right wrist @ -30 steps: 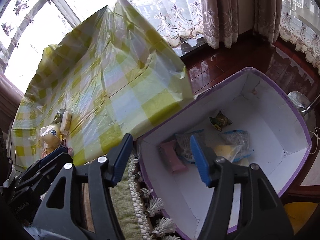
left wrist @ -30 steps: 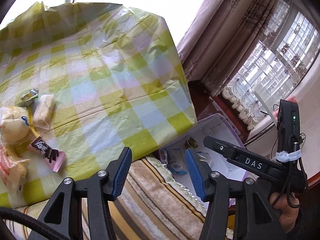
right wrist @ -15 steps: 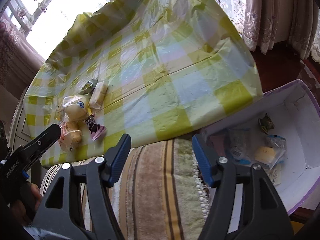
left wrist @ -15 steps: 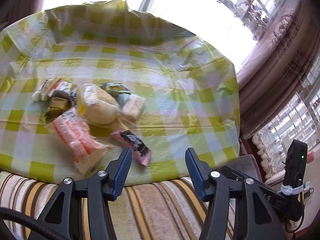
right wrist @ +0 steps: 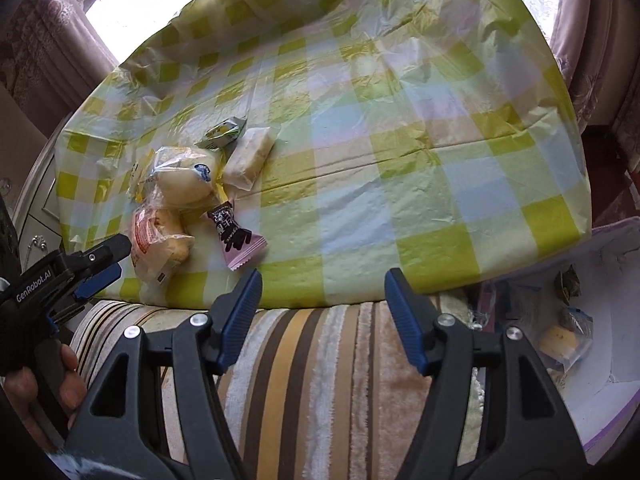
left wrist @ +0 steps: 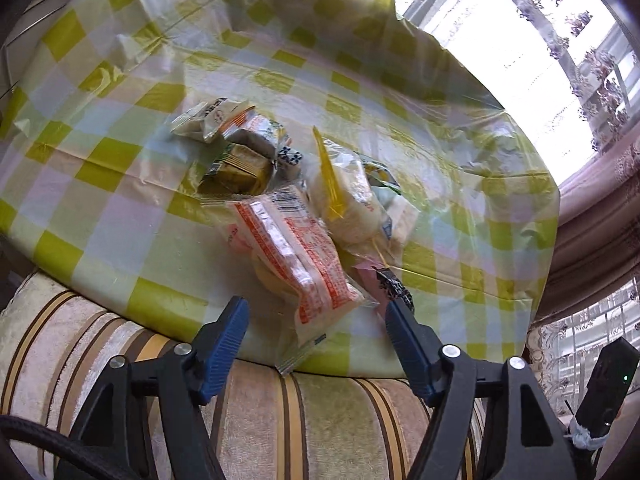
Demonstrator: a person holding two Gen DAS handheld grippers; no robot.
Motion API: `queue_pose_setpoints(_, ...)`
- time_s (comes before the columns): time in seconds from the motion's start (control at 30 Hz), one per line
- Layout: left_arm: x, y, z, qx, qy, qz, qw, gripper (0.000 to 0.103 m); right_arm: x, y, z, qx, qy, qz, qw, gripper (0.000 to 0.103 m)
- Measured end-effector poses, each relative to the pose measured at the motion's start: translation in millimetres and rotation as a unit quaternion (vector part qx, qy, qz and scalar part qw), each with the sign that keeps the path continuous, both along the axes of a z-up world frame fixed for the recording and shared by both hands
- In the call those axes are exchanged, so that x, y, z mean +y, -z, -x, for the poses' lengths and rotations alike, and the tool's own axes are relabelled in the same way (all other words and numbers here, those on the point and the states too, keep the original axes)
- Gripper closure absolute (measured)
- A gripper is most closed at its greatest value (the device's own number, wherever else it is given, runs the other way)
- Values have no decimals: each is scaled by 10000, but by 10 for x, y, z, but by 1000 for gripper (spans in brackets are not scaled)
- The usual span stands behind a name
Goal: Organize snacks
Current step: 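Grasp the red-printed clear bag with left tool while right tool grasps the pink chocolate bar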
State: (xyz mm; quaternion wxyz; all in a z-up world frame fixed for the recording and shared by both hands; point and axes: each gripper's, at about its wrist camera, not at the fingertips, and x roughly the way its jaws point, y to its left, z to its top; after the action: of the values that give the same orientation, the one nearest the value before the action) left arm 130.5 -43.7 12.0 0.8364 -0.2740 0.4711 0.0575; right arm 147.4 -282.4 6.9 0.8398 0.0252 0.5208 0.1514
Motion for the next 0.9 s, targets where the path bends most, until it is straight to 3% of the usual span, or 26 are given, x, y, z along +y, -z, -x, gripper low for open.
queue_pose_setpoints(0.27, 127, 205, -252, 382, -82, 130, 9992, 30, 361, 125, -141, 106, -411, 127, 9990, 36)
queue_pose_setpoints(0.67, 124, 391, -558, 706, 141, -61, 9974, 30, 753, 278, -319, 220, -880, 327, 9953, 36)
queue_pose_setpoints(0.73, 105, 413, -590, 752, 219, -130, 9968, 39, 809, 307, -342, 249, -947, 363, 9945, 36)
queue_pose_setpoints(0.9, 142, 451, -600, 759, 293, -127, 9966, 46, 956, 381, -405, 312, -1083, 483, 9925, 36)
